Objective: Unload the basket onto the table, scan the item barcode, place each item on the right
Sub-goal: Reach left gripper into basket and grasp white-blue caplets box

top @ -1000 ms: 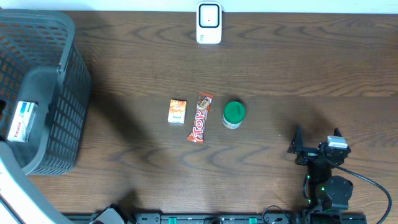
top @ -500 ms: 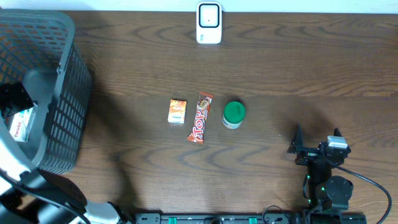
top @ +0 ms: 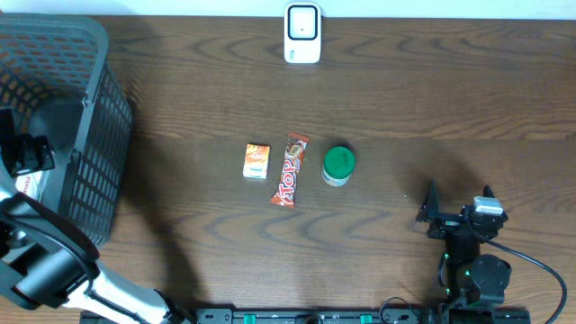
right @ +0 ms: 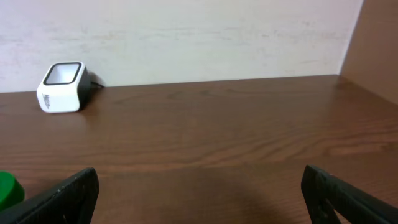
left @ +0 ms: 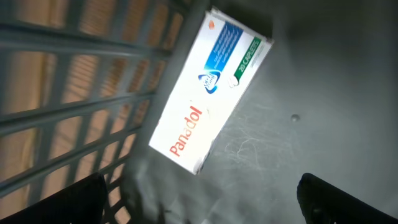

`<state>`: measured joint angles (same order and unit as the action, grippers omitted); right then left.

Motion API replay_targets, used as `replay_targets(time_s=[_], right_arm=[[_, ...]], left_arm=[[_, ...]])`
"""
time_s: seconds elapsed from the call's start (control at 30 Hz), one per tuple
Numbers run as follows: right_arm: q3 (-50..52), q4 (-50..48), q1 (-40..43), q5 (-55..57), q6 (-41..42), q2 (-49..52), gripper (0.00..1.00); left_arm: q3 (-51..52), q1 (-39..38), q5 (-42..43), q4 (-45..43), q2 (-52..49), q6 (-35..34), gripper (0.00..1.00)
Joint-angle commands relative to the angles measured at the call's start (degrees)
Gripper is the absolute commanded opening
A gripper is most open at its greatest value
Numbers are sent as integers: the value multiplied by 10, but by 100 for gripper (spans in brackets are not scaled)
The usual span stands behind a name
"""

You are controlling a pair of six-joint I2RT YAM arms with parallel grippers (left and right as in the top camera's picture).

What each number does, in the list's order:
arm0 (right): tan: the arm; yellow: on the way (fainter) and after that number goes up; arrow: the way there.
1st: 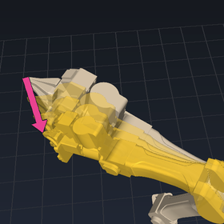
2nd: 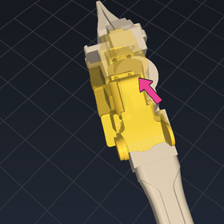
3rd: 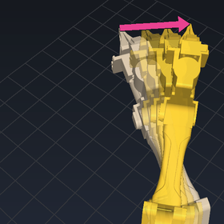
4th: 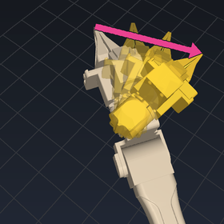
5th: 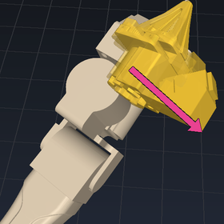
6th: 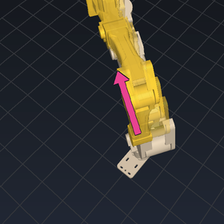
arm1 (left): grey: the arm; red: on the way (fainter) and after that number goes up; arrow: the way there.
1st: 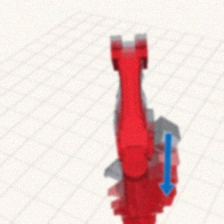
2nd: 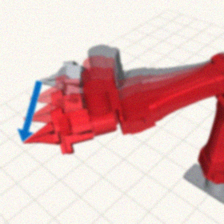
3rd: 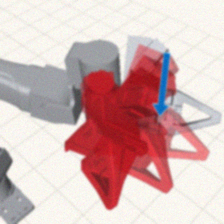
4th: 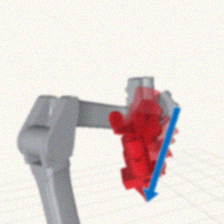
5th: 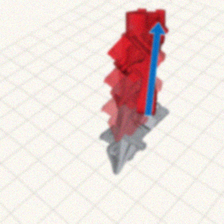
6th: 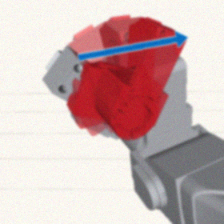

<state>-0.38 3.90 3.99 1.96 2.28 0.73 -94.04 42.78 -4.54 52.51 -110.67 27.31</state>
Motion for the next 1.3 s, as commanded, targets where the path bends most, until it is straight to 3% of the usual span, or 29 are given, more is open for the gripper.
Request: replay_targets(time_s=[0.0,0.13,0.77,1.0,1.27], right_arm=[[1,2,-3,1,-7,-3,99],[1,2,-3,1,-7,-3,99],[1,2,-3,1,-7,-3,99],[1,2,-3,1,-7,-3,99],[1,2,-3,1,-7,-3,99]], left_arm=[[8,6,31,1,-18,45,98],[8,6,31,-5,-35,84,98],[8,30,55,-97,-62,104,98],[8,63,148,-109,-64,109,98],[9,69,159,-108,-99,113,98]])
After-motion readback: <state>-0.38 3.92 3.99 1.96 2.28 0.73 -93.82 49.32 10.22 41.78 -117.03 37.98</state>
